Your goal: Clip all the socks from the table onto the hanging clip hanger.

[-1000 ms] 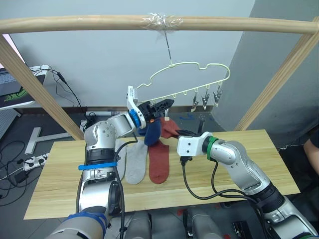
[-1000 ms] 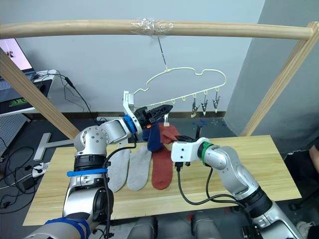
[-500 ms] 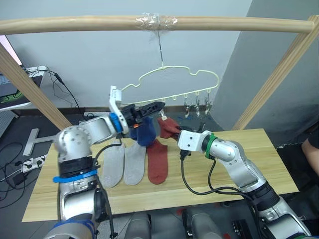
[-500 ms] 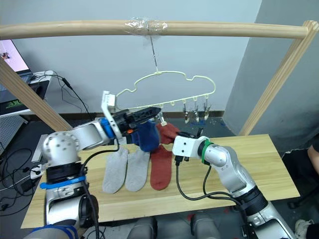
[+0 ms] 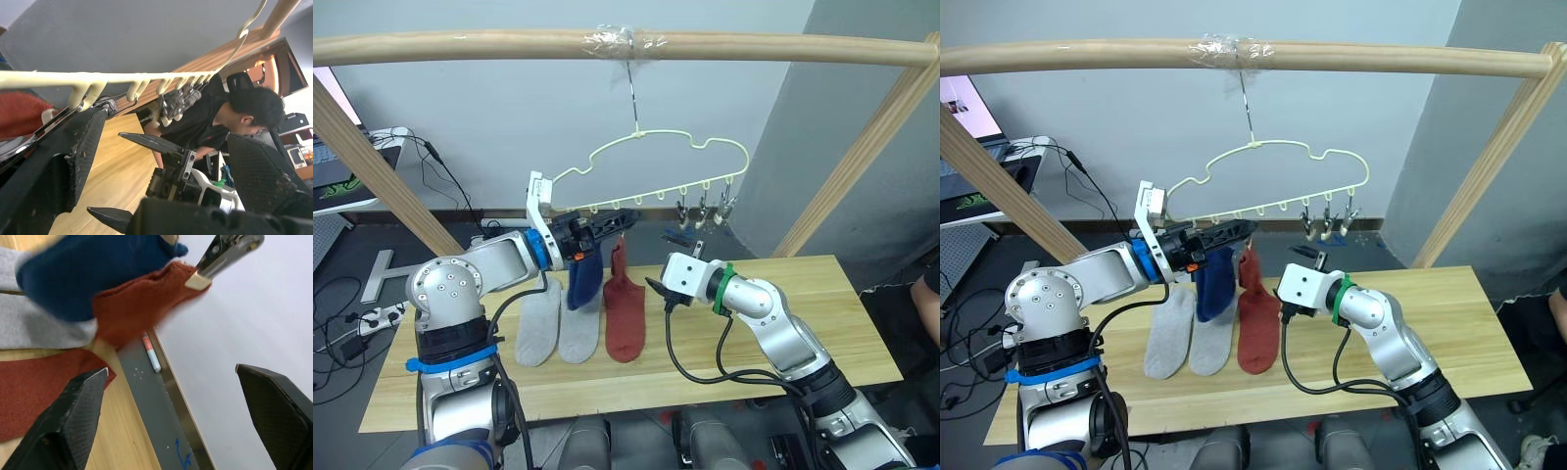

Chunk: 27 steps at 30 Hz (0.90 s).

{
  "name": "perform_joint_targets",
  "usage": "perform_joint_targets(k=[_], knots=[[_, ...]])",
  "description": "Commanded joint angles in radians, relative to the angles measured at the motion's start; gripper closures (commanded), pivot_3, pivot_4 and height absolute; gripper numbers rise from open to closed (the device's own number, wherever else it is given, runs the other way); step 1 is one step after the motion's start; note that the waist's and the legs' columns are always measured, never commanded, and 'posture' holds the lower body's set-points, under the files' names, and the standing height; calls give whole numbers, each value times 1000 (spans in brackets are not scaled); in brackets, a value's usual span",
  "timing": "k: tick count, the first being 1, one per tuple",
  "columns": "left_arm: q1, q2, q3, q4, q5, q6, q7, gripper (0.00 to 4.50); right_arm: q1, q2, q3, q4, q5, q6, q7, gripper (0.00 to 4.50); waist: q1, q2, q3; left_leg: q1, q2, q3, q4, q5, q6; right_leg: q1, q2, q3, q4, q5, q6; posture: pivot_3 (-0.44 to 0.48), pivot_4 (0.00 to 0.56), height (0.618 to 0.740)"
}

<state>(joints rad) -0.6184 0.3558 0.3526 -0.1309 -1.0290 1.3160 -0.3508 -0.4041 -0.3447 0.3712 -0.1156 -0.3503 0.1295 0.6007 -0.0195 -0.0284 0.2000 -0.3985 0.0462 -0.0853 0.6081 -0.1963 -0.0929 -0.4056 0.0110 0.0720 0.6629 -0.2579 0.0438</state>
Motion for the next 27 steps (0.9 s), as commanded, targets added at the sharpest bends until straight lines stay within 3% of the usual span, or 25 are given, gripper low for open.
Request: perform_joint_targets(k=[1, 7, 17, 22, 27], knots=[[42, 41, -89, -30, 84, -84, -49, 0, -7, -2, -39, -34, 14, 12, -21, 21, 0, 0, 0, 0, 0, 0, 0, 0, 0, 0, 0, 0, 0, 0, 0, 151, 180, 740], [77, 4, -271, -28, 288, -391, -121, 0, 13, -1, -49, -62, 14, 31, -45, 21, 9, 0, 0, 0, 0, 1, 0, 0, 0, 0, 0, 0, 0, -1, -1, 142, 179, 740], [99, -109, -458, 61, 608, -886, -174, 0, 25, -2, -81, -98, 10, 40, -103, 21, 19, 0, 0, -2, 0, 1, -1, 0, 0, -1, 0, 0, -2, -1, -1, 101, 176, 740], [107, -157, -510, 140, 755, -1095, -147, 0, 31, -4, -95, -116, 5, 44, -125, 21, 19, 0, 0, -3, 0, 1, 0, 0, 0, -1, 0, 0, -3, -1, -1, 91, 176, 740], [92, -230, -521, 236, 886, -1219, -31, 0, 34, -6, -106, -137, 7, 49, -142, 21, 18, 0, 1, -3, 0, 1, 0, 0, 0, -1, 0, 0, -3, -1, -1, 76, 177, 740]])
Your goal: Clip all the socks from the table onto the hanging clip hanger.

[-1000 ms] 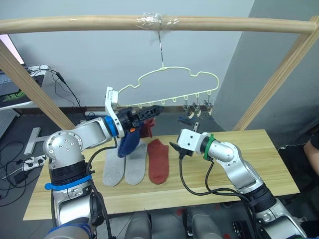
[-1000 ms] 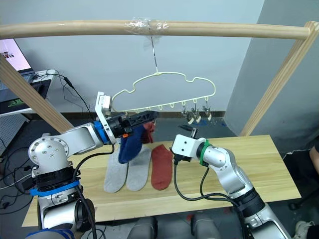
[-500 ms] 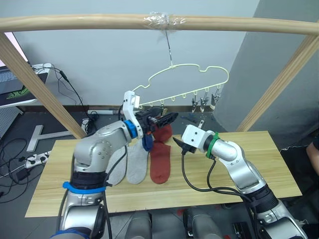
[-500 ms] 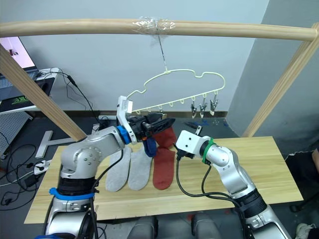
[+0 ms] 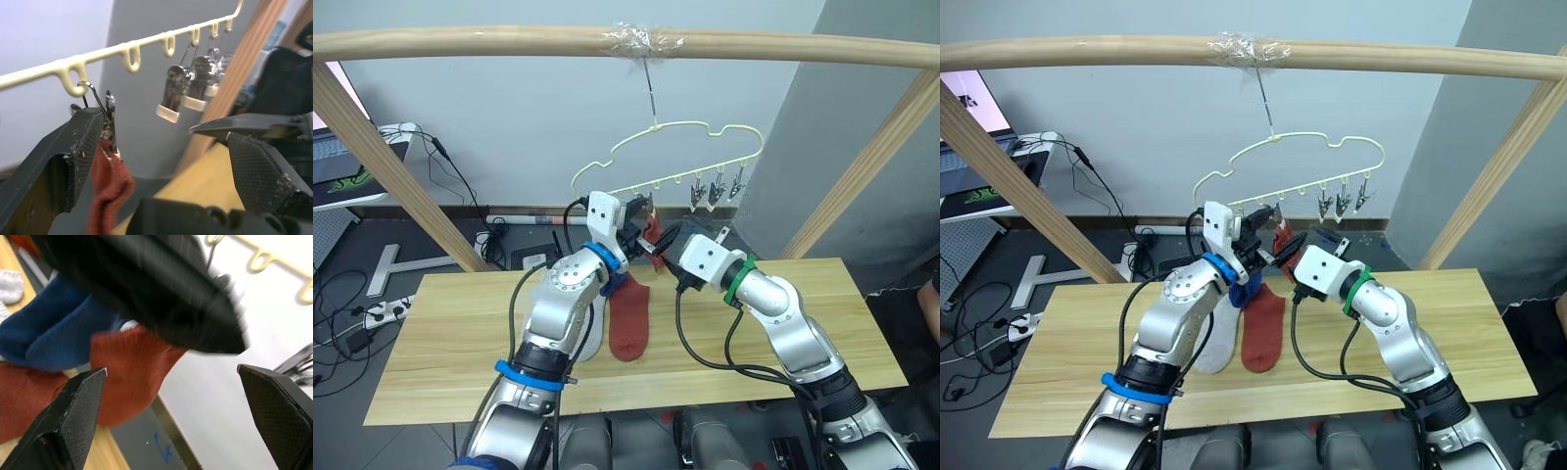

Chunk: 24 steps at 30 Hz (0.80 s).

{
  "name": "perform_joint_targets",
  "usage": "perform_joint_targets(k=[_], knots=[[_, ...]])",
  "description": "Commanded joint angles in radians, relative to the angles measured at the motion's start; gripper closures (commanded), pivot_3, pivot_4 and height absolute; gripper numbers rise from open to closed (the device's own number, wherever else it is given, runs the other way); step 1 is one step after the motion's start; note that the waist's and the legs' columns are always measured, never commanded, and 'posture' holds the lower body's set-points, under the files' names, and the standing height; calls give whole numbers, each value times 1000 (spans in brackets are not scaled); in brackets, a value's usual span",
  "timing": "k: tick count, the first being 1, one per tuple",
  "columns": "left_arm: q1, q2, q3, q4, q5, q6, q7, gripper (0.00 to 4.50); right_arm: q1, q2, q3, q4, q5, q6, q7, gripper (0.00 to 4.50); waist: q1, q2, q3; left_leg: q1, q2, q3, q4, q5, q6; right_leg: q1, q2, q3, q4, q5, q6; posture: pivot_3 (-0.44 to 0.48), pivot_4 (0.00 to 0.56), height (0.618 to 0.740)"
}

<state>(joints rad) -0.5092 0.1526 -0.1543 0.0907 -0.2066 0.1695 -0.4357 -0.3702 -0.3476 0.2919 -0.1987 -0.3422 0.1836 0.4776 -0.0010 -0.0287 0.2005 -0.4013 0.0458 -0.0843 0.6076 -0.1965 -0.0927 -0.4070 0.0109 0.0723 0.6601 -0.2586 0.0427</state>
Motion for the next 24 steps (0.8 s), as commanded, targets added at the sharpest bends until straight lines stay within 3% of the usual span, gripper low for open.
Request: perform_joint_targets(k=[1, 7, 12, 24], knots=[[-20, -37, -14, 25, 76, -83, 63, 0, 0, -3, -28, -57, 0, -4, -21, 21, -1, 0, 0, 0, 0, 0, 0, 0, 0, 0, 0, 0, 0, 0, 0, 76, 177, 740], [-62, -101, -14, 123, 178, -164, 170, 0, 1, 0, -48, -87, 25, -22, -27, 21, -1, 0, 0, 0, 0, 0, 0, 0, 0, 0, 0, 0, 0, 0, 0, 72, 179, 740], [-77, -134, 13, 160, 190, -179, 217, 0, 1, -2, -55, -103, 30, -25, -26, 21, -3, 0, 0, 0, 0, 0, 0, 0, 0, 0, 0, 0, 0, 0, 0, 61, 179, 740], [48, -63, 77, -110, 75, 7, 128, 0, 2, 8, -91, -148, 92, -3, -22, 21, -5, 0, 0, 0, 0, 0, 0, 0, 0, 0, 0, 0, 1, 0, 0, 85, 172, 740]])
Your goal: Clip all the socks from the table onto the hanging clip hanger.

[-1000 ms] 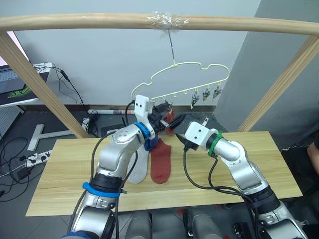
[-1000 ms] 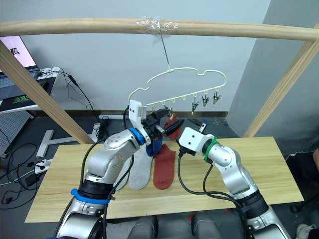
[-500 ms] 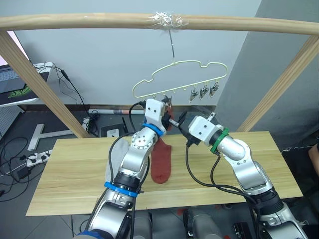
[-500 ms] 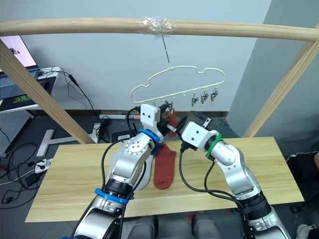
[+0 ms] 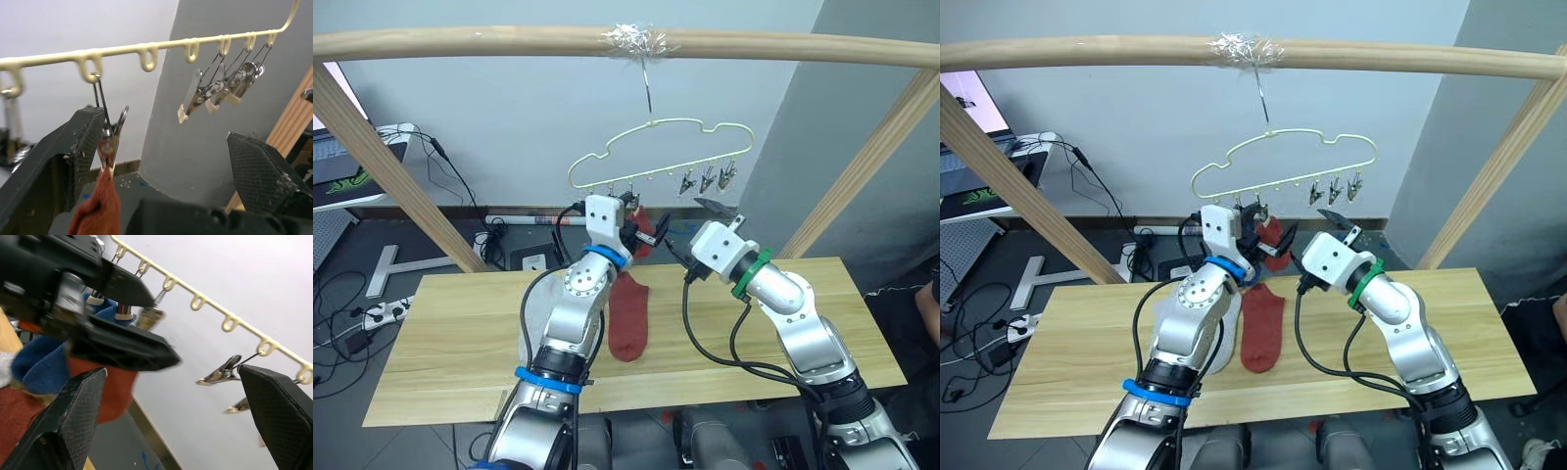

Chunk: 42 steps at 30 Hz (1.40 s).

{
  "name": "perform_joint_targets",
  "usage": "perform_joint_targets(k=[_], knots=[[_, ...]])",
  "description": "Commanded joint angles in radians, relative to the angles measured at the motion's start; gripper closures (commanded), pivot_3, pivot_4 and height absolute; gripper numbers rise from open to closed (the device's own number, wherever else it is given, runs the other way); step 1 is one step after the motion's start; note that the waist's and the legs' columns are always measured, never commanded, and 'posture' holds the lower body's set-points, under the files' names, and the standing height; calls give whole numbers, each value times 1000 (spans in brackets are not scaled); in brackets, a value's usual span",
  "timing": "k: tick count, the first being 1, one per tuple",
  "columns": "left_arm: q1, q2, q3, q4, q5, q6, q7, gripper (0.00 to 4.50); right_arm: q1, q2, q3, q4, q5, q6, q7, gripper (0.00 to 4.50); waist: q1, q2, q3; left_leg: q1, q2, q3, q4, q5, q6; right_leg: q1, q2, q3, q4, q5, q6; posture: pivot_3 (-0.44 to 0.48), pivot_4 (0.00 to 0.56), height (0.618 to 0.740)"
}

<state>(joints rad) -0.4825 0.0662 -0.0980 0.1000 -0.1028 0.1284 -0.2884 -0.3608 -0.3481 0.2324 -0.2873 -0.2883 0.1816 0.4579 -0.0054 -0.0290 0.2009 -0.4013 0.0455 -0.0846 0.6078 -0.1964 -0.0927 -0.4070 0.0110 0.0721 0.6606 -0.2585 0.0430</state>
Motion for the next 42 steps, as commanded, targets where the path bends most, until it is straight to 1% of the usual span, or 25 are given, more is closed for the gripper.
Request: perform_joint_targets(k=[1, 8, 10, 12, 15, 17, 21, 22, 23, 24, 27, 37, 42], knots=[[35, 39, 26, -154, -38, 73, -28, 0, -10, 13, -36, -65, 47, 7, -1, 21, -1, 0, 0, 0, 0, 0, 0, 0, 0, 0, 0, 0, 0, 0, 0, 94, 171, 740], [101, 121, 64, -324, -82, 200, -54, 0, -15, 55, -61, -106, 112, 108, -7, 21, 3, 0, 0, 0, 0, 0, 0, 0, 0, 0, 0, 0, 0, 0, 0, 132, 176, 740], [114, 143, 75, -358, -92, 225, -65, 0, -18, 82, -74, -120, 133, 158, -20, 21, 5, 0, 0, 0, 0, 0, 0, 0, 0, 0, 0, 0, 0, 0, 0, 139, 177, 740], [132, 175, 99, -401, -117, 256, -82, 0, -25, 141, -98, -138, 166, 244, -58, 21, 5, 0, 0, 0, 0, -1, 0, 0, 0, 0, 0, 0, 0, 0, 0, 147, 181, 740], [175, 240, 130, -460, -152, 293, -125, 0, -38, 223, -120, -161, 190, 343, -119, 601, 4, 1, 1, 0, 1, -1, 0, 0, 0, 0, 0, 0, 1, 0, -1, 169, 186, 740], [207, 279, 150, -484, -171, 308, -150, 0, -43, 253, -115, -169, 179, 384, -155, 1293, 5, 2, 2, 0, 1, 0, -1, 0, 0, -1, 0, 0, 1, -1, -2, 177, 188, 740], [227, 324, 179, -509, -212, 338, -175, 0, -46, 318, -106, -172, 177, 437, -227, 1293, 15, 2, 4, 0, 1, -1, -2, 0, 0, -2, 0, -1, 1, -3, -4, 187, 191, 740], [224, 328, 181, -512, -216, 346, -174, 0, -46, 334, -109, -171, 181, 444, -244, 1293, 18, 2, 5, 0, 1, 0, -2, 0, 0, -2, 0, -1, 1, -4, -8, 190, 192, 740], [220, 331, 183, -515, -224, 359, -173, 0, -49, 352, -115, -168, 185, 451, -262, 1597, 21, 2, 5, 0, 1, -1, -2, 0, 0, -2, 0, -1, 1, -5, -8, 192, 192, 740], [216, 334, 183, -518, -229, 366, -174, 0, -55, 368, -121, -162, 188, 459, -279, 1789, 24, 2, 5, 0, 1, 0, -2, 0, 0, -2, 0, 0, 1, -5, -8, 192, 193, 740], [209, 337, 177, -525, -233, 373, -175, 0, -74, 390, -131, -144, 187, 478, -318, 2807, 28, 3, 6, -1, 1, 0, -2, 0, 0, -3, 0, 0, 0, -5, -8, 193, 194, 740], [179, 324, 171, -499, -226, 356, -183, 0, -159, 442, -194, 4, 216, 500, -421, 2807, 29, 3, 6, -1, 1, 0, -5, 0, 0, -4, 0, -1, 1, -5, -8, 196, 197, 740], [183, 331, 185, -500, -232, 351, -192, 0, -215, 463, -210, 131, 247, 437, -427, 2807, 29, 3, 6, -1, 2, 0, -9, 0, 0, -6, 0, -1, 0, -4, -6, 199, 198, 740]])
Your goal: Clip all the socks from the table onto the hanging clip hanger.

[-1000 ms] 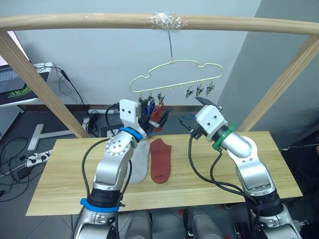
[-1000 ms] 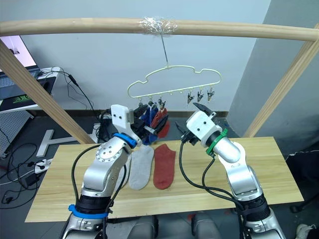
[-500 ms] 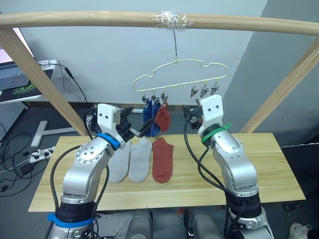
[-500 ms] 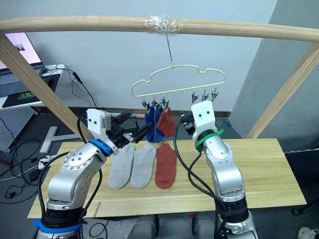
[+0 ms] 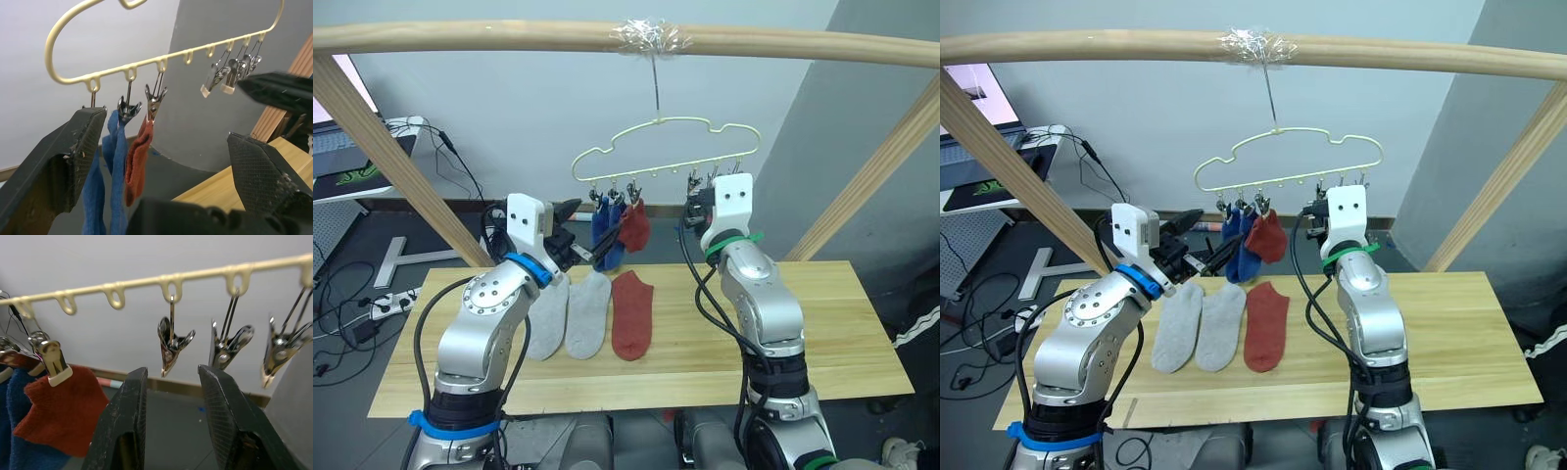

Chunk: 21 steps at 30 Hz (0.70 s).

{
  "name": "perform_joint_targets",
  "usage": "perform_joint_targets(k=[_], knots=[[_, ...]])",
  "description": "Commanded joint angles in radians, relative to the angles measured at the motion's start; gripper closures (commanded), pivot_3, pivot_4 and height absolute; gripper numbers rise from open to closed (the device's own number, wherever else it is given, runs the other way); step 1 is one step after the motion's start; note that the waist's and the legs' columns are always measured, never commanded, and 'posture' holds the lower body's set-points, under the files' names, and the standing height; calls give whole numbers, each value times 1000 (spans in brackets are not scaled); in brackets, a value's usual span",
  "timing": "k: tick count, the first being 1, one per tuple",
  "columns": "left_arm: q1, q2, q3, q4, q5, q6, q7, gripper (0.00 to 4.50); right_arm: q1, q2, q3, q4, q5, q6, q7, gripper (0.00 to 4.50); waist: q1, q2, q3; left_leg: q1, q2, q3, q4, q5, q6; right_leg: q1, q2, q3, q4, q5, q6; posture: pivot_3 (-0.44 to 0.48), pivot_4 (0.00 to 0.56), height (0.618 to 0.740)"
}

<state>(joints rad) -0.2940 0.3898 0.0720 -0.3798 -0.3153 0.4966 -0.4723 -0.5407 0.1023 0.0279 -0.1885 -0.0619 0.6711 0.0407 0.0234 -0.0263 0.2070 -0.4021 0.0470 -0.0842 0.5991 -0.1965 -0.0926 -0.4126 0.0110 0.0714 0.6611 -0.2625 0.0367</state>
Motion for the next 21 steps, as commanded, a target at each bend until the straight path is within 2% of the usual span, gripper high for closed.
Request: perform_joint_targets(k=[1, 8, 21], knots=[[-7, 8, 26, -21, -31, -17, -14, 0, -46, 15, -8, 56, 25, -64, -14, 2807, 0, 0, 0, 0, 0, 0, -1, 0, 0, 0, 0, 0, 0, 0, 0, 199, 198, 740], [4, 38, 39, -46, -67, -15, -52, 0, -118, 28, -46, 188, 45, -138, -53, 2807, 1, 0, 0, -1, 0, 0, -5, 0, 0, -3, 0, 0, 0, -1, 0, 222, 201, 740], [-23, 62, 18, -112, -130, -4, -104, 0, -170, 6, -3, 244, 42, -218, -46, 2807, 1, 0, 0, -6, 0, 0, -5, 0, 0, -8, 0, -1, 1, -1, 0, 217, 203, 740]])
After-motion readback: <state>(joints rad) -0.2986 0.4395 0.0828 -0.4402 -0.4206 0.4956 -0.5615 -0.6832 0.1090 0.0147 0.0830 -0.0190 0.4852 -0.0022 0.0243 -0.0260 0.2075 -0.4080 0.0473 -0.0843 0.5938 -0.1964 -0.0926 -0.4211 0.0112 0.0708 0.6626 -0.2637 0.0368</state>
